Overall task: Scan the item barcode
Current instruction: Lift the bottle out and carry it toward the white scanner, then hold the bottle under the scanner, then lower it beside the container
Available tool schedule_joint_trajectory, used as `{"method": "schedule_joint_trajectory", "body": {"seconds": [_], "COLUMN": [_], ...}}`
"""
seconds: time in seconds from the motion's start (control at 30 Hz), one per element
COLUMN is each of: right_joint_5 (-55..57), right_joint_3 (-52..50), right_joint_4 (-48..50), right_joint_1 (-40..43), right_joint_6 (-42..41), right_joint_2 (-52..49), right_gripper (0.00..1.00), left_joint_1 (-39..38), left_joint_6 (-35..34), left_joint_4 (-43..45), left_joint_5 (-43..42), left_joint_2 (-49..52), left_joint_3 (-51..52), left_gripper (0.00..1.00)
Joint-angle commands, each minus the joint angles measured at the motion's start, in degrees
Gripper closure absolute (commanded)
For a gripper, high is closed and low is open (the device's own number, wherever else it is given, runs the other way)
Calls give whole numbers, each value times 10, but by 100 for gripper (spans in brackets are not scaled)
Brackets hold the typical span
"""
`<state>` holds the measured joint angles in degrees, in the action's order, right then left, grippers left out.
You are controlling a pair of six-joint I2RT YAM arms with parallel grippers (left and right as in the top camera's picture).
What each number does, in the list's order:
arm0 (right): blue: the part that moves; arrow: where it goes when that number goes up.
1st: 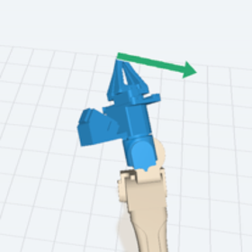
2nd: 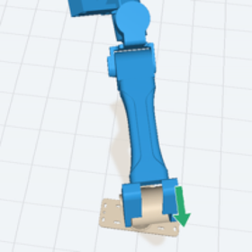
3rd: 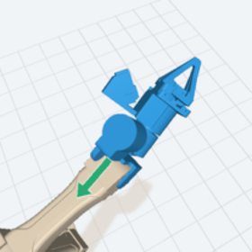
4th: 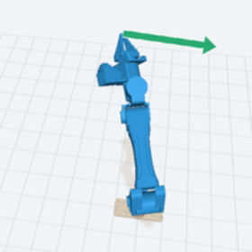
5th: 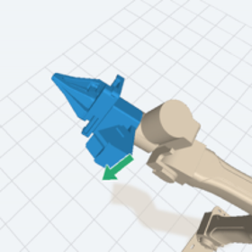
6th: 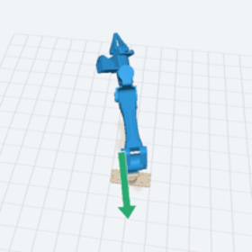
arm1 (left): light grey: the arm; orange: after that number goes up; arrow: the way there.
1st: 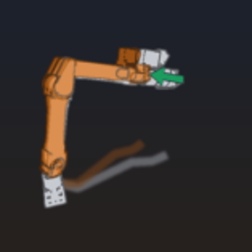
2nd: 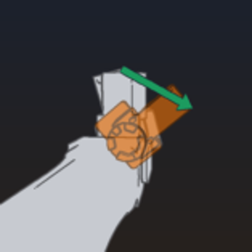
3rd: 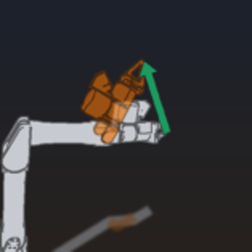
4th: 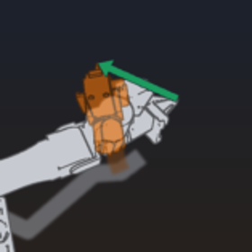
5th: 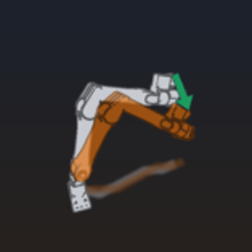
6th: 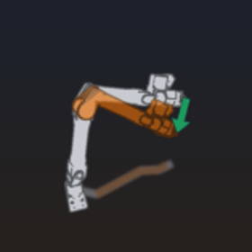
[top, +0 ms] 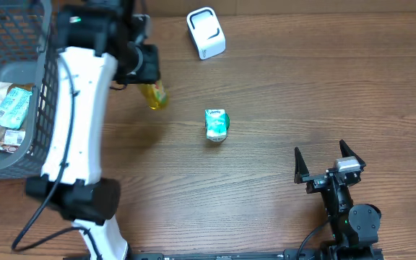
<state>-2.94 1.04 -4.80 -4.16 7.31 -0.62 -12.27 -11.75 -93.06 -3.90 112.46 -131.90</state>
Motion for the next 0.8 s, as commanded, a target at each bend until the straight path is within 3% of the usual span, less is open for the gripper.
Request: {"method": "schedule_joint_trajectory", "body": {"seconds": [0.0, 0.27, 0.77], "right_joint_5": [3, 3, 3], "right_joint_3": [-6, -6, -6], "right_joint_4": [2, 2, 2], "right_joint_1": [2, 2, 2], "right_joint_6": [1, 1, 1], "right_joint_2": [5, 5, 5], "right_gripper": [0, 0, 0], "left_joint_1": [-35, -95, -98], "left_joint_6": [-41, -67, -67], "left_joint_4": [2, 21, 26], "left_joint_5": [66, 116, 134], "left_joint_2": [22, 68, 82], "left_joint_3": [-2, -1, 16], "left_gripper": [67, 66, 65]}}
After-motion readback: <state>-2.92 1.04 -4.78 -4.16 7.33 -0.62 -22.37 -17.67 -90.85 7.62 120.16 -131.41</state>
